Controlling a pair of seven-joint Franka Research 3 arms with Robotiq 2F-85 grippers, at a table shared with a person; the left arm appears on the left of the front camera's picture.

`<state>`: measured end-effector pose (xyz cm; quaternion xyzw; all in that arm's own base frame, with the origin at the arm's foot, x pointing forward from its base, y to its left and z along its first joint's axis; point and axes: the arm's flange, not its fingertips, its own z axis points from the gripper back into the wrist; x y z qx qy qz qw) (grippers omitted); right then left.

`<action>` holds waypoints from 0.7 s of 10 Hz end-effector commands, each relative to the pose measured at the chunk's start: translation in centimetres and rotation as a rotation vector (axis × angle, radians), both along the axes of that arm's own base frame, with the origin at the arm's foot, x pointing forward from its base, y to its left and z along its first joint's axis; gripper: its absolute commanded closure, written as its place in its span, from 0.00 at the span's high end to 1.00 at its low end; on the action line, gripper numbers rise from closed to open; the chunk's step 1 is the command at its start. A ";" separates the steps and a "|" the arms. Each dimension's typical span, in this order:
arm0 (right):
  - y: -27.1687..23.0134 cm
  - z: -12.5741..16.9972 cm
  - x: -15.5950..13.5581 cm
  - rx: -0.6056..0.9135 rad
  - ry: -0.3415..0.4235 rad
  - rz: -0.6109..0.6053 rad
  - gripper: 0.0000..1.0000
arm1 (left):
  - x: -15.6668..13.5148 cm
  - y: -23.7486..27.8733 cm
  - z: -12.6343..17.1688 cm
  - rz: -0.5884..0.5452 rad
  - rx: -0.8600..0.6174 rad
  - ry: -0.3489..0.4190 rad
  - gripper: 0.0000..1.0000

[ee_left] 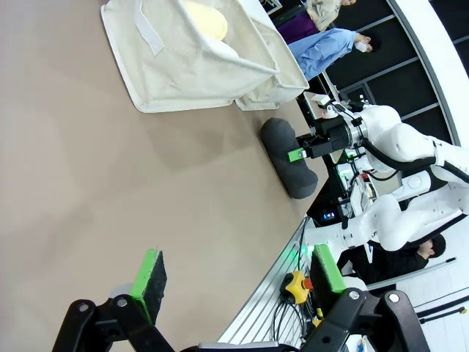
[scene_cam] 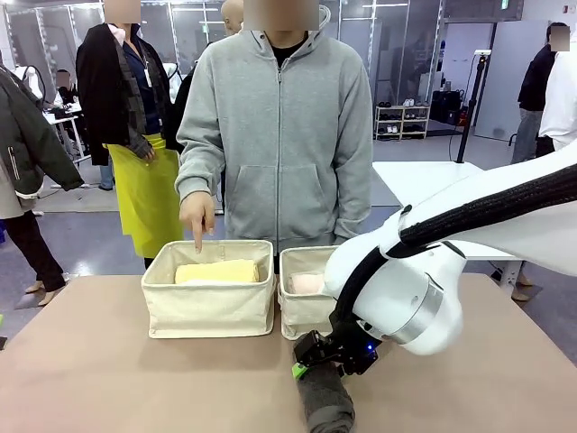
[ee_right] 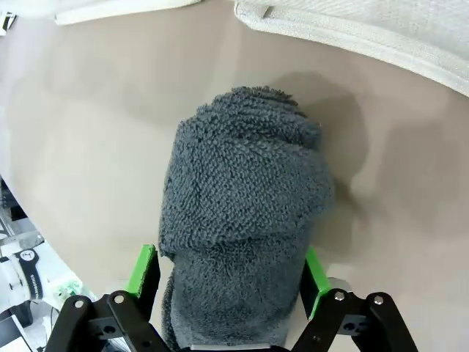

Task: Divide the towels into two baskets.
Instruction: Pick up one hotel-folded towel from the bottom of the table and place it in the Fabric basket indicated by the person.

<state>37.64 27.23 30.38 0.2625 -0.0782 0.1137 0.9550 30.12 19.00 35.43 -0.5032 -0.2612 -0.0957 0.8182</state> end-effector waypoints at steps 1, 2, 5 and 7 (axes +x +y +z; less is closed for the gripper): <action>0.9 0.2 0.0 -0.024 -0.001 -0.025 0.72 | -0.6 0.1 0.3 -0.009 -0.007 -0.004 1.00; 0.9 0.2 0.0 -0.026 -0.004 -0.028 0.60 | -0.6 0.1 0.3 -0.009 -0.007 -0.004 1.00; 0.5 0.6 -0.1 -0.027 -0.004 -0.044 0.32 | -0.6 0.1 0.3 -0.009 -0.007 -0.004 1.00; 0.0 2.7 -0.3 -0.050 -0.030 -0.018 0.20 | -0.6 0.1 0.3 -0.009 -0.007 -0.004 1.00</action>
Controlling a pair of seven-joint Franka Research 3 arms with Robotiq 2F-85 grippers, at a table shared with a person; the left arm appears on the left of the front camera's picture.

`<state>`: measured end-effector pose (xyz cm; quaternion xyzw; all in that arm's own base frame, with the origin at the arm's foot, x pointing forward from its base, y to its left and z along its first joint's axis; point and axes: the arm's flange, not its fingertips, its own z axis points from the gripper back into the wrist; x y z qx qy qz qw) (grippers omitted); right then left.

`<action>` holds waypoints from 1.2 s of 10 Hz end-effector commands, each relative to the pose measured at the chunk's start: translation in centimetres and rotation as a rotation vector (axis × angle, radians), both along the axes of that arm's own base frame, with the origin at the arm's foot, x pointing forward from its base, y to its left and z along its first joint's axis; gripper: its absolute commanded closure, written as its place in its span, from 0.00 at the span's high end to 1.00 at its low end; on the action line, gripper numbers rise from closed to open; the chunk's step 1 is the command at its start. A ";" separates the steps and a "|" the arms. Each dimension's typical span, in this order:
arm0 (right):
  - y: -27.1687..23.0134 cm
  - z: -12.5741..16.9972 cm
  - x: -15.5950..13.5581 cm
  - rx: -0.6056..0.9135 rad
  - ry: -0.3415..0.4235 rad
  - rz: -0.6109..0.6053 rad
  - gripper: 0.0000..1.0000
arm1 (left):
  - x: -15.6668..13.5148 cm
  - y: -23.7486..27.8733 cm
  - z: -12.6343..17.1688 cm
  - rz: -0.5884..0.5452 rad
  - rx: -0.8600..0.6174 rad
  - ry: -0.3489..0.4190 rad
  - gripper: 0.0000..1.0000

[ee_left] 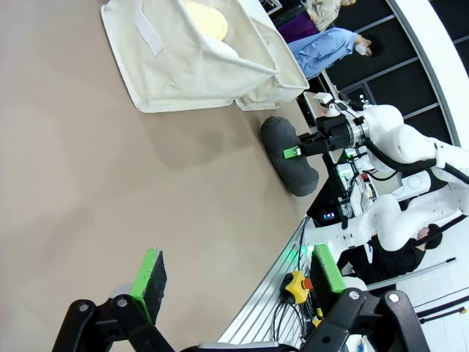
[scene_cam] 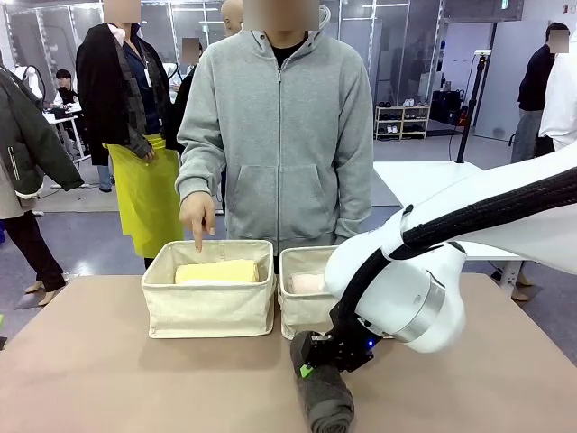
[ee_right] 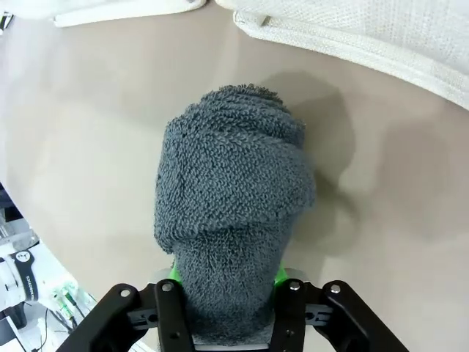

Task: Divide the towels into two baskets.
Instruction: Pick up one hotel-folded towel from the bottom of the table and place it in the Fabric basket indicated by the person.

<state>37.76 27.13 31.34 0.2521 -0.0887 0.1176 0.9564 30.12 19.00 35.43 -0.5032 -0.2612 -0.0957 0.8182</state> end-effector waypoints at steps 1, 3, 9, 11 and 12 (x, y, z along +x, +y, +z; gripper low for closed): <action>0.0 4.3 -0.7 -0.053 -0.035 0.004 0.20 | -0.6 0.1 0.3 -0.009 -0.007 -0.004 1.00; 0.8 10.0 -1.1 -0.083 -0.055 0.052 0.20 | -0.6 0.1 0.3 -0.009 -0.007 -0.004 1.00; 1.1 15.8 -1.0 -0.108 -0.139 0.101 0.20 | -0.6 0.1 0.3 -0.009 -0.007 -0.004 1.00; 1.1 15.8 -1.0 -0.108 -0.139 0.101 0.20 | -0.6 0.1 0.3 -0.009 -0.007 -0.004 1.00; 1.1 15.8 -1.0 -0.108 -0.139 0.101 0.20 | -0.6 0.1 0.3 -0.009 -0.007 -0.004 1.00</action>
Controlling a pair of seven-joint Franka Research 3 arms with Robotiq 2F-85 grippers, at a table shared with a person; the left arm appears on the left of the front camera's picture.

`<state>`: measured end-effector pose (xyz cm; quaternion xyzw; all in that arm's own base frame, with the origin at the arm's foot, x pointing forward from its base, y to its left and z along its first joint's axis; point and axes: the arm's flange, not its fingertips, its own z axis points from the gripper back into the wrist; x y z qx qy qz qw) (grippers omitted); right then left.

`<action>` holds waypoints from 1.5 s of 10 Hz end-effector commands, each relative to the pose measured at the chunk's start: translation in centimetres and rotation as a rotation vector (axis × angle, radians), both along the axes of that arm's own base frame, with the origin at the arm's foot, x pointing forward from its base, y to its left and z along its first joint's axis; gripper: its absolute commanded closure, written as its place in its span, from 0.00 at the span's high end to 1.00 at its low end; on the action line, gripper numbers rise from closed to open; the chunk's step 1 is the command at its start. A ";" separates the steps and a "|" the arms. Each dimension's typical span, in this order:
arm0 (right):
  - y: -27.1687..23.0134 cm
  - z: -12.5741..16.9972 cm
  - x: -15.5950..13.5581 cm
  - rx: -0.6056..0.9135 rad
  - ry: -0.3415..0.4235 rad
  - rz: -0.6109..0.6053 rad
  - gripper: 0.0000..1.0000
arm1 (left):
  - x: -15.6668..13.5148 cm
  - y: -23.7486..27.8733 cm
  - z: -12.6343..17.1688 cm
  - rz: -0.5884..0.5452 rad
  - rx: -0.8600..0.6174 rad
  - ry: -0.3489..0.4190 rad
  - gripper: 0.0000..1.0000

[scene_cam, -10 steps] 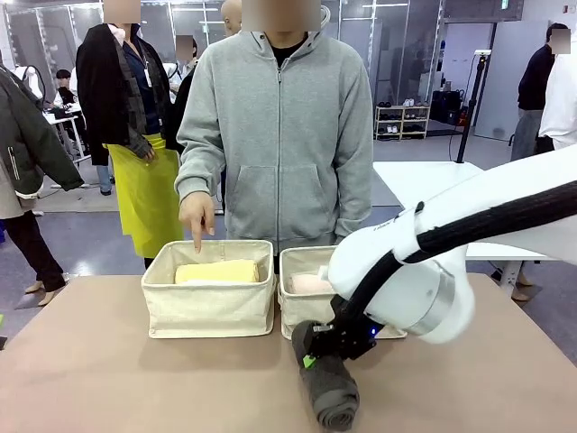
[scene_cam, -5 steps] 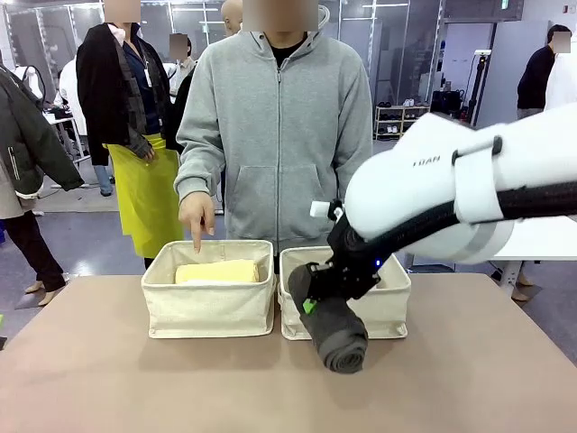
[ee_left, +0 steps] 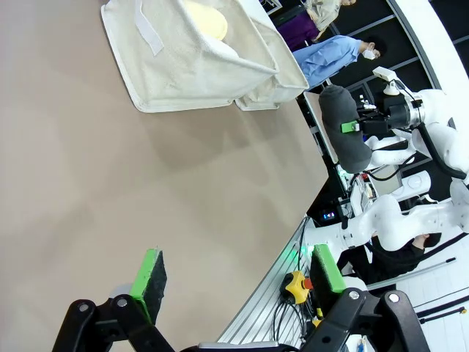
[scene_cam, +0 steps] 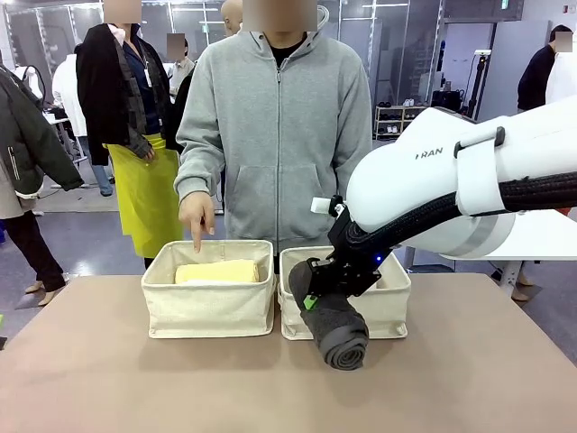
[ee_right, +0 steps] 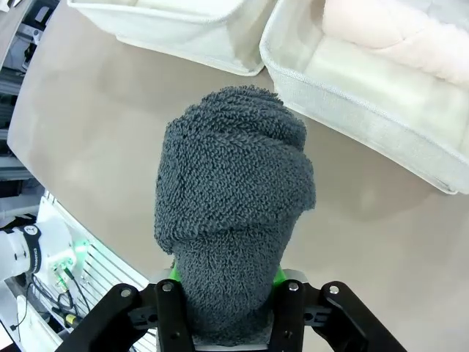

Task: Divide the towels into two baskets.
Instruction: Pick up one hotel-folded towel from the bottom of the table and place it in the Fabric basket indicated by the person.

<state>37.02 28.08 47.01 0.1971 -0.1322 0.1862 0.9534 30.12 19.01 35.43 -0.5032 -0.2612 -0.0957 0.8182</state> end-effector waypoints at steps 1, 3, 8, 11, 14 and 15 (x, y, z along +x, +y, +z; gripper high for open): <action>0.2 0.1 -0.2 -0.001 -0.008 0.001 0.20 | -0.5 0.1 0.3 -0.010 -0.007 -0.004 1.00; 2.9 2.0 0.7 -0.144 -0.081 0.158 0.41 | -0.5 0.1 0.3 -0.010 -0.007 -0.004 1.00; 21.1 9.4 7.3 -0.526 -0.364 0.861 0.41 | -0.5 0.1 0.3 -0.010 -0.007 -0.004 1.00; 27.4 9.8 10.4 -0.646 -0.470 1.087 0.41 | -0.5 0.1 0.3 -0.010 -0.007 -0.004 1.00; 30.2 8.0 13.9 -0.659 -0.582 1.177 0.41 | -0.5 0.1 0.3 -0.010 -0.007 -0.004 1.00; 30.8 6.8 14.9 -0.667 -0.582 1.190 0.41 | -0.5 0.1 0.3 -0.010 -0.007 -0.004 1.00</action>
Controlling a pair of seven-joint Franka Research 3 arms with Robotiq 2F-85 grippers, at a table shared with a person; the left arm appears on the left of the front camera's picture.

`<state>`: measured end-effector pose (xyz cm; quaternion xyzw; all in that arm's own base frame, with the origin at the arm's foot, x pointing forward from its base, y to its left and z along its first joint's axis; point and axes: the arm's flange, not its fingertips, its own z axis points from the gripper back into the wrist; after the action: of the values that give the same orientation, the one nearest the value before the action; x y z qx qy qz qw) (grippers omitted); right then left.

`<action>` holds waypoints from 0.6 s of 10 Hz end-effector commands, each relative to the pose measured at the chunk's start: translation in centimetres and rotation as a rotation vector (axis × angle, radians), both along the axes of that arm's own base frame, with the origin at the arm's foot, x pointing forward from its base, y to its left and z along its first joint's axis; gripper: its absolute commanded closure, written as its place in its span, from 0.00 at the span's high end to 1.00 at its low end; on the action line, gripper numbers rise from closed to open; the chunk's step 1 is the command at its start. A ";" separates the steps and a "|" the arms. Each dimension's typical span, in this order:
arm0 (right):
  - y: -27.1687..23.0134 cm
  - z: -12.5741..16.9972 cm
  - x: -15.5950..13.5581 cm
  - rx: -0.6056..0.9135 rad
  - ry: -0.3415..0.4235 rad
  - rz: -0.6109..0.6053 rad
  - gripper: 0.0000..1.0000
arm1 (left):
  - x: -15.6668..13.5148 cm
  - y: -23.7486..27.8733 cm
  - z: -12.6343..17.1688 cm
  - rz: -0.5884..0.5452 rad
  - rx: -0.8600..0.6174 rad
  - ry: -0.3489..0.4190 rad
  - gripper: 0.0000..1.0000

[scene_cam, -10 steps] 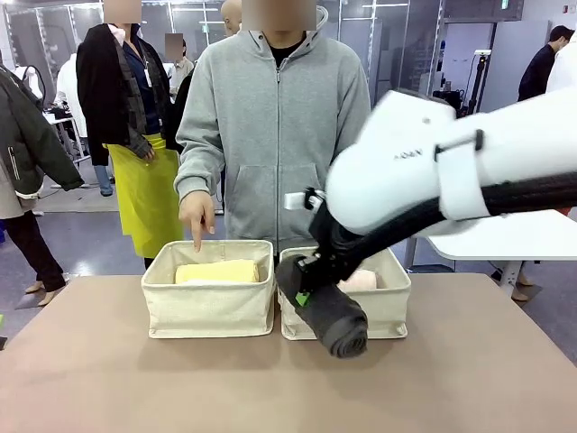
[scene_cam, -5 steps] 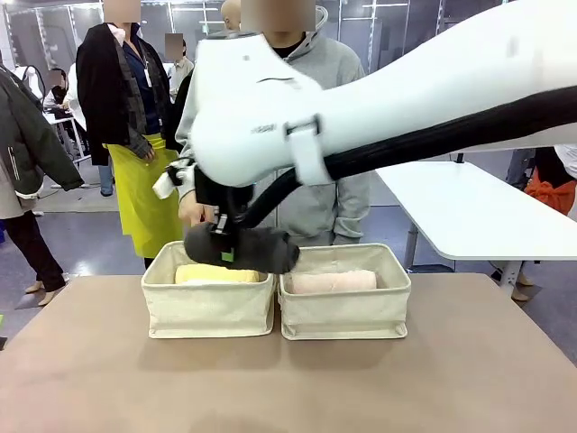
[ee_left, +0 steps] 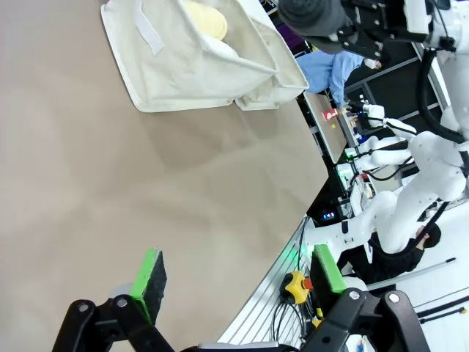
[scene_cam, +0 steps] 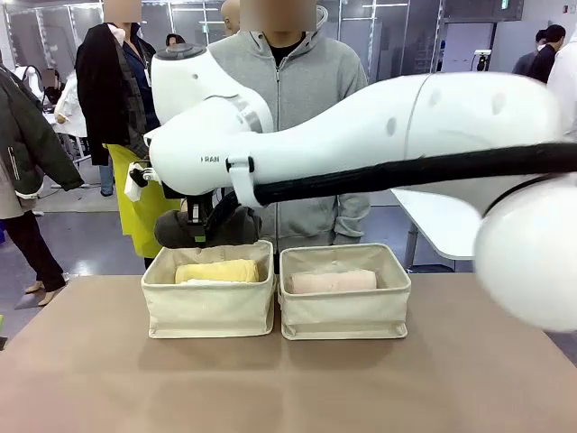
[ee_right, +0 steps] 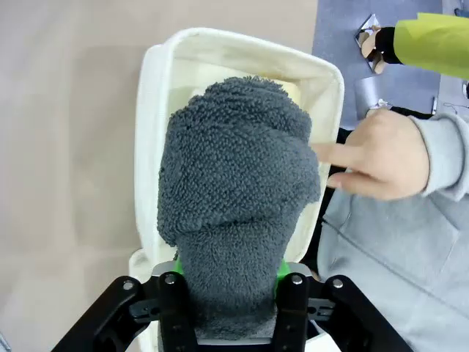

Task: Divide the towels into two baskets.
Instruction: Pick up one hotel-folded towel from the bottom of the table and place it in the Fabric basket indicated by the person.

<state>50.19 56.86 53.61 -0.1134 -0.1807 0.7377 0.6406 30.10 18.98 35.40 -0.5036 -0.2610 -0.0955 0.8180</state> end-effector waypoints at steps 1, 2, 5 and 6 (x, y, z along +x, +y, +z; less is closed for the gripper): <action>2.5 -0.7 2.5 0.011 -0.011 0.035 0.41 | -0.5 0.1 0.3 -0.009 -0.006 -0.005 1.00; 2.8 -1.8 3.0 0.002 -0.017 0.028 0.41 | -0.5 0.1 0.3 -0.009 -0.006 -0.005 1.00; 3.6 -5.2 4.4 0.017 -0.003 0.000 0.41 | -0.5 0.1 0.3 -0.009 -0.006 -0.005 1.00; 3.7 -5.7 4.6 0.023 0.009 -0.010 0.41 | -0.5 0.1 0.3 -0.009 -0.006 -0.005 1.00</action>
<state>53.89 58.65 46.65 -0.0957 -0.1791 0.7393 0.6421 30.10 18.98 35.40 -0.5036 -0.2610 -0.0955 0.8180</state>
